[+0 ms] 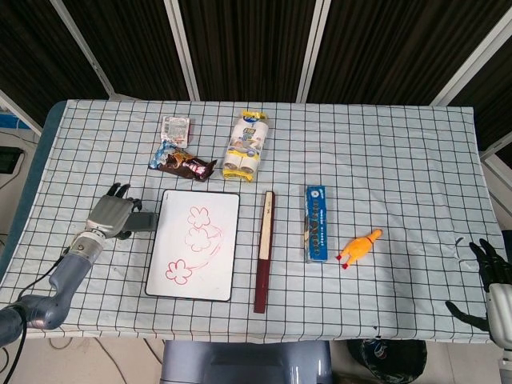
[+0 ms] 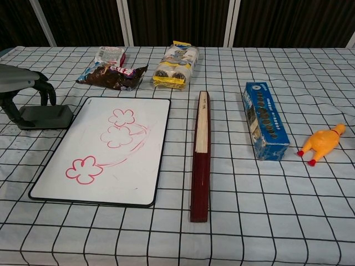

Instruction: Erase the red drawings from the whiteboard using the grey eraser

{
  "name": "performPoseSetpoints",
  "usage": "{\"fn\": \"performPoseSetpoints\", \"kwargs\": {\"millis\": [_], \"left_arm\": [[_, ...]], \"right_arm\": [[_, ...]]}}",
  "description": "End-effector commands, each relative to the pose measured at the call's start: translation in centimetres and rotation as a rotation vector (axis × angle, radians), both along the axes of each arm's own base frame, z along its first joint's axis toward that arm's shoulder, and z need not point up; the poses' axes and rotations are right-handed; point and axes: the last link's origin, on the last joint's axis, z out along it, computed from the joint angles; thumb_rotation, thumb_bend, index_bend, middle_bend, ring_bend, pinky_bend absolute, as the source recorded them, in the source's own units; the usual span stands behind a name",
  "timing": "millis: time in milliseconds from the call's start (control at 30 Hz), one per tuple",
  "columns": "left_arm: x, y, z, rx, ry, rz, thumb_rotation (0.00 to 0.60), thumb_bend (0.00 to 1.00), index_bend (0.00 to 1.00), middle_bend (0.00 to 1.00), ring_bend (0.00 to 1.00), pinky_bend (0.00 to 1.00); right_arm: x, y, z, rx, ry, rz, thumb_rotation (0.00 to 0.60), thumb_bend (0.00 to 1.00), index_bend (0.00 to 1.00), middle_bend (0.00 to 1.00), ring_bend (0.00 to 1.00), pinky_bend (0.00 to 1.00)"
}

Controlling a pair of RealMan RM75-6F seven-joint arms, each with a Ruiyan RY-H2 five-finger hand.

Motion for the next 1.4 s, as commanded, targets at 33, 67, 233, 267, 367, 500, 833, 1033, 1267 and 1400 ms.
{"fn": "performPoseSetpoints", "kwargs": {"millis": [33,67,233,267,367,500,833,1033,1267,1400], "left_arm": [[-0.1,0.0,-0.1,-0.003,0.004,0.0,0.6,0.18,0.34,0.39,0.0,0.0],[0.0,0.0,-0.2,-0.004,0.005,0.0,0.6,0.18,0.35,0.39,0.0,0.0],[0.0,0.1,-0.4,-0.008,0.011,-0.004,0.6,0.19,0.37,0.41,0.0,0.0],[0.0,0.1,-0.4,-0.007,0.011,-0.004,0.6,0.19,0.37,0.42,0.0,0.0],[-0.1,0.1,-0.3,-0.003,0.016,-0.002,0.6,0.22,0.39,0.43,0.0,0.0],[-0.1,0.2,-0.3,-0.004,0.02,-0.002,0.6,0.32,0.4,0.44,0.0,0.0],[1.3,0.1,0.9,0.017,0.01,-0.038,0.6,0.36,0.42,0.46,0.0,0.0],[4.6,0.6,2.7,0.048,-0.025,-0.099,0.6,0.36,0.42,0.46,0.0,0.0],[9.4,3.1,3.2,0.062,-0.034,-0.138,0.6,0.36,0.43,0.46,0.0,0.0],[11.3,4.9,2.1,0.073,0.009,-0.147,0.6,0.36,0.43,0.46,0.0,0.0]], "right_arm": [[0.0,0.0,0.0,-0.002,-0.001,-0.002,0.6,0.17,0.01,0.06,0.14,0.19],[0.0,0.0,0.0,-0.003,-0.001,-0.002,0.6,0.17,0.01,0.06,0.14,0.19],[-0.1,0.0,0.1,-0.004,-0.003,-0.004,0.6,0.17,0.01,0.06,0.14,0.19],[-0.1,0.0,0.1,-0.004,-0.003,-0.004,0.6,0.17,0.01,0.06,0.14,0.19],[-0.1,0.0,0.1,-0.003,-0.004,-0.007,0.6,0.17,0.01,0.06,0.14,0.19],[-0.1,0.0,0.1,-0.001,-0.009,-0.01,0.6,0.17,0.01,0.06,0.14,0.19],[-0.1,0.0,0.2,-0.008,-0.014,-0.013,0.6,0.17,0.01,0.06,0.14,0.19],[-0.1,0.0,0.3,-0.011,-0.017,-0.009,0.6,0.17,0.01,0.06,0.14,0.19],[0.0,0.0,0.3,-0.01,-0.016,-0.006,0.6,0.17,0.01,0.06,0.14,0.19],[-0.1,-0.1,0.2,-0.009,-0.018,-0.011,0.6,0.17,0.01,0.06,0.14,0.19]]}}
